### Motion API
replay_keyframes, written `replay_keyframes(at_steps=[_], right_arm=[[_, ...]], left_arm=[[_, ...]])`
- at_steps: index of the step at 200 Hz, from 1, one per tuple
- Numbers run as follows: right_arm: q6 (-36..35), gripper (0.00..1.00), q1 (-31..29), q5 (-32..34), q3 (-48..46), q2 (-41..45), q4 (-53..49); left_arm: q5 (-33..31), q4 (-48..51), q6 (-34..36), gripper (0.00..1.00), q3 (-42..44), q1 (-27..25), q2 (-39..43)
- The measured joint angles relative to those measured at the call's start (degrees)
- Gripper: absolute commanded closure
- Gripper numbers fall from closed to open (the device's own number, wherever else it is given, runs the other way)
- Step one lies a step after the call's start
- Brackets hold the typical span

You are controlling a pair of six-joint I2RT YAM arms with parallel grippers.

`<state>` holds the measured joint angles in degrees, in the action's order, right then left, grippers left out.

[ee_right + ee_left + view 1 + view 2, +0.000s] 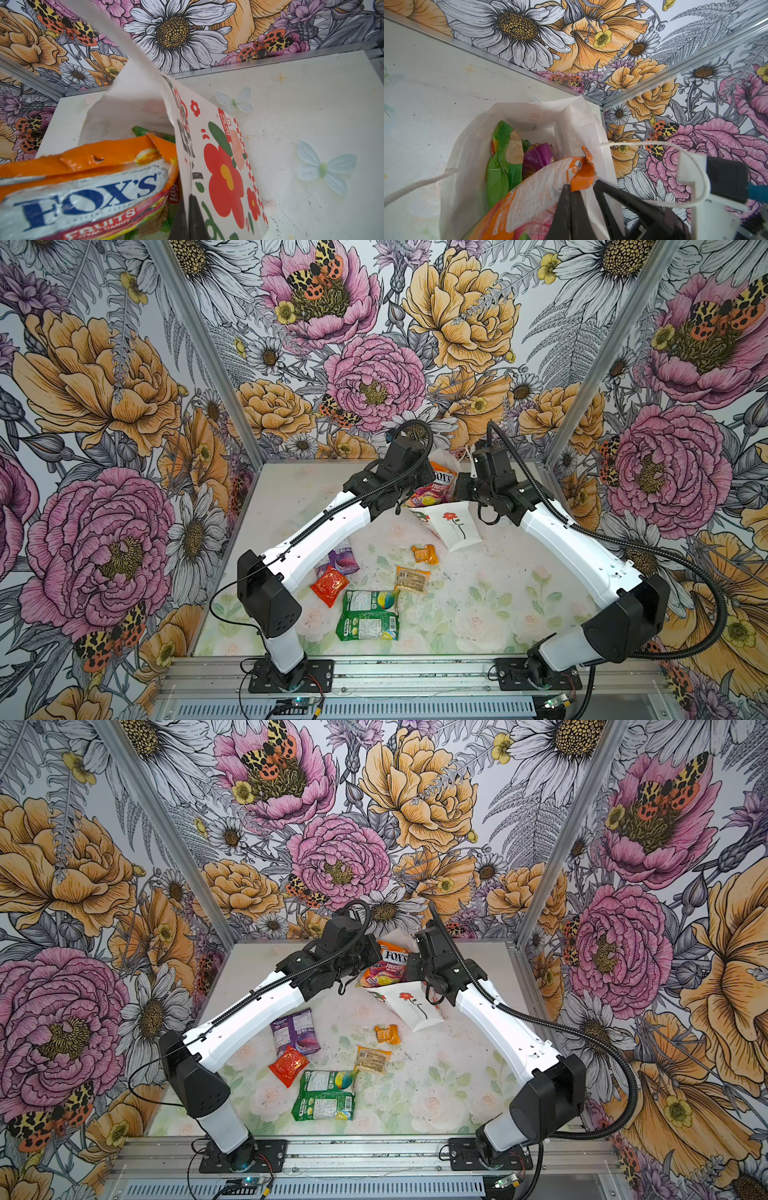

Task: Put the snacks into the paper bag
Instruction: 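Lower the Fox's Fruits packet into the paper bag and open the left gripper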

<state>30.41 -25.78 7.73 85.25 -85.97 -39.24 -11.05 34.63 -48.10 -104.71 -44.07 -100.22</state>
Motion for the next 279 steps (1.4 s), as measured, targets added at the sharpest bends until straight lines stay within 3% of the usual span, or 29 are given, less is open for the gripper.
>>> replay_keyframes(at_steps=[114,205,250,279], right_arm=[[-0.2,1.0,0.3,0.2,0.3,0.0,-0.9],[-0.3,1.0,-0.2,0.2,0.3,0.0,-1.2],[-0.4,1.0,-0.3,0.2,0.3,0.0,-1.0],[-0.4,1.0,-0.2,0.2,0.3,0.0,-1.0]], left_arm=[[5.0,9.5,6.0,1.0,-18.7,-1.8,-18.9],[7.3,10.4,8.0,1.0,-22.5,-2.2,-22.0],[9.7,11.2,14.3,0.6,-18.8,-0.3,-18.5],[12.2,12.7,23.1,0.36,-15.0,1.2,-13.1]])
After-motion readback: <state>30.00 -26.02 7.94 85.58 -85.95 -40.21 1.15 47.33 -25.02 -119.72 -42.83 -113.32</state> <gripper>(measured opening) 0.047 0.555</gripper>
